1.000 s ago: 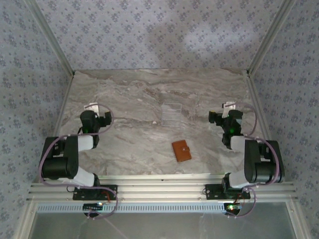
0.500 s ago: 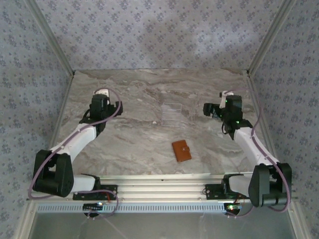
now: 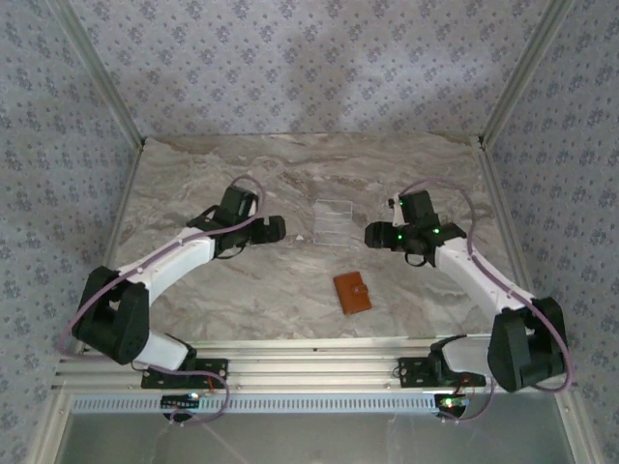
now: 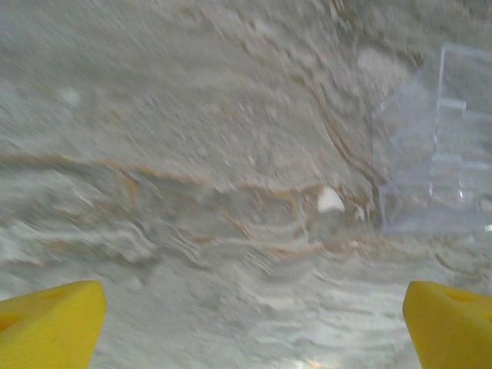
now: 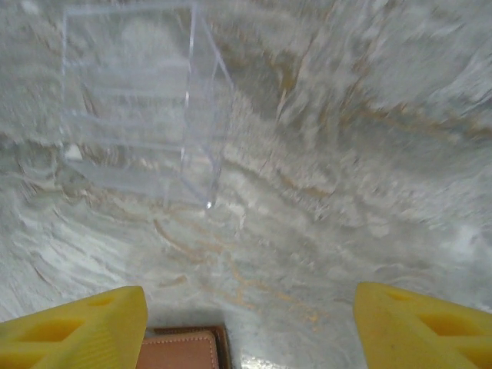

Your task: Take the credit cards out of the card holder

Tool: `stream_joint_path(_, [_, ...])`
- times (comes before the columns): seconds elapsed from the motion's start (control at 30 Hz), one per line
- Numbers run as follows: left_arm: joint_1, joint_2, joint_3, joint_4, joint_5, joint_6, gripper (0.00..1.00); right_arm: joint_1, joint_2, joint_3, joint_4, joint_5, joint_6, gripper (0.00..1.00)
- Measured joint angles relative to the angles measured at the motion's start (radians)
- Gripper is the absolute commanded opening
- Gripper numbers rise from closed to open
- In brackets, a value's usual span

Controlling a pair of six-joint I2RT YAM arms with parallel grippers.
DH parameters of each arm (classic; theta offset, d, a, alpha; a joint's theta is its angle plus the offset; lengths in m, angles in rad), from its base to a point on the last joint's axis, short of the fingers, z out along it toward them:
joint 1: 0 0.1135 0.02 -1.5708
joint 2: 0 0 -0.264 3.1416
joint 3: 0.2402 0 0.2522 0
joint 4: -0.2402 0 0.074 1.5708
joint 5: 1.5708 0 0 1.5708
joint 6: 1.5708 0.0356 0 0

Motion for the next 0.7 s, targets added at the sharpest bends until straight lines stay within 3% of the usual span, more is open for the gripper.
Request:
stream_joint_path(0.17, [-0.045, 0.008, -0.019, -0.003, 0.047, -0.074, 0.98, 0.108, 0.068, 0.022, -0.069, 0.026, 0.026, 0.69])
stream_joint_path(0.37, [-0.062, -0.016, -0.095, -0.014, 0.063, -0.121, 0.98, 0.227, 0.074, 0.021, -0.13, 0.055, 0.042, 0.73])
stream_joint_path(0.7, [-0.062, -0.069, -0.134, -0.03, 0.061, -0.154, 0.98, 0.288, 0.095, -0.088, -0.138, 0.036, 0.098, 0.72])
